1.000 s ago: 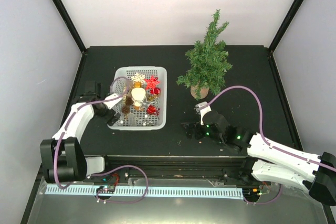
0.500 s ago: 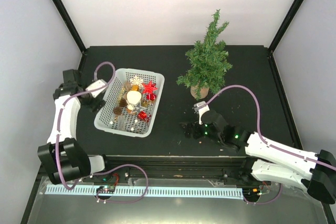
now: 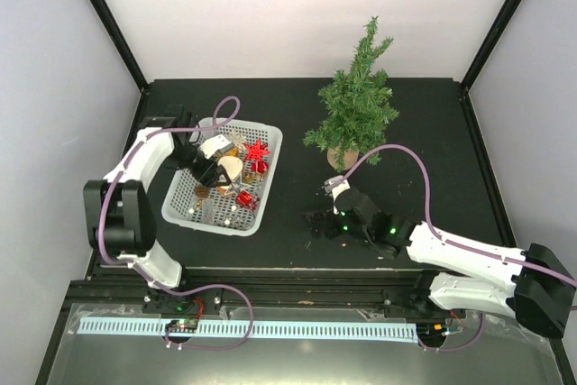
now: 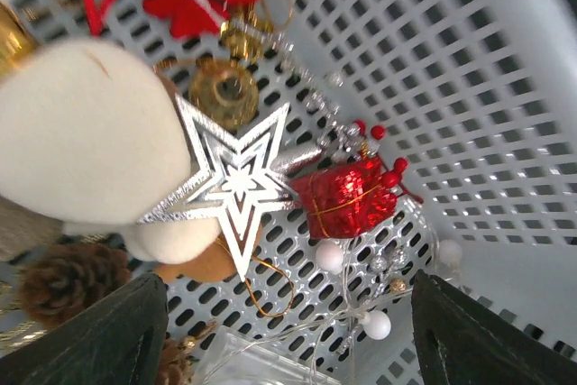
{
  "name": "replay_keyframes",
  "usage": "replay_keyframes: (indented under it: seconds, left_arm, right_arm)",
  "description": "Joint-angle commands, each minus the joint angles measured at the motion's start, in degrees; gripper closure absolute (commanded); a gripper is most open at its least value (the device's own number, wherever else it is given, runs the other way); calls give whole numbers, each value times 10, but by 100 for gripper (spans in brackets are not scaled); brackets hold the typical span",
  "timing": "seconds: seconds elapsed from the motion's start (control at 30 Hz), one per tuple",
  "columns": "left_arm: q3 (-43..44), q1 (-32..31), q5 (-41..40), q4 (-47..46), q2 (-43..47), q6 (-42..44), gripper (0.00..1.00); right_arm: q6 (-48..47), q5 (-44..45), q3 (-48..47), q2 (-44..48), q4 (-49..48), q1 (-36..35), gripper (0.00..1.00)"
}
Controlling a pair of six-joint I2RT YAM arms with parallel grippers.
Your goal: Decorate the small christmas tree
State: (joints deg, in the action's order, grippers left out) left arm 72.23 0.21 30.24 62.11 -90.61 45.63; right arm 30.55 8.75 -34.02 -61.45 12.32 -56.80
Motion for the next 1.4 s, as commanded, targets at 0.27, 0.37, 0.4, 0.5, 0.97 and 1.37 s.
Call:
replay_keyframes:
  seconds: [0.27,0.37,0.4,0.5,0.97,1.37]
  left_arm:
    - [32,-2,-23,-24,-108,-90,24]
    - [34,-3,-40,-37,-122,-104,24]
    - [34,-3,-45,-40,-126,-108,24]
    - [31,-5,-47,-46,-135,-118,24]
    - [27,-24,-94,-72,-158,-145,24]
    - [25,-46,-120,-71,-167,-157,24]
  right_arm:
    - [-19,-3,-25,-53,-38,3,0]
    - [-24,-6,-37,-71,-39,3,0]
    - [-26,-7,-40,-75,-40,3,0]
    - [-35,-12,-49,-85,-40,3,0]
    - [-38,-12,-49,-90,-49,3,0]
    - [-37,-10,-36,-85,-63,3,0]
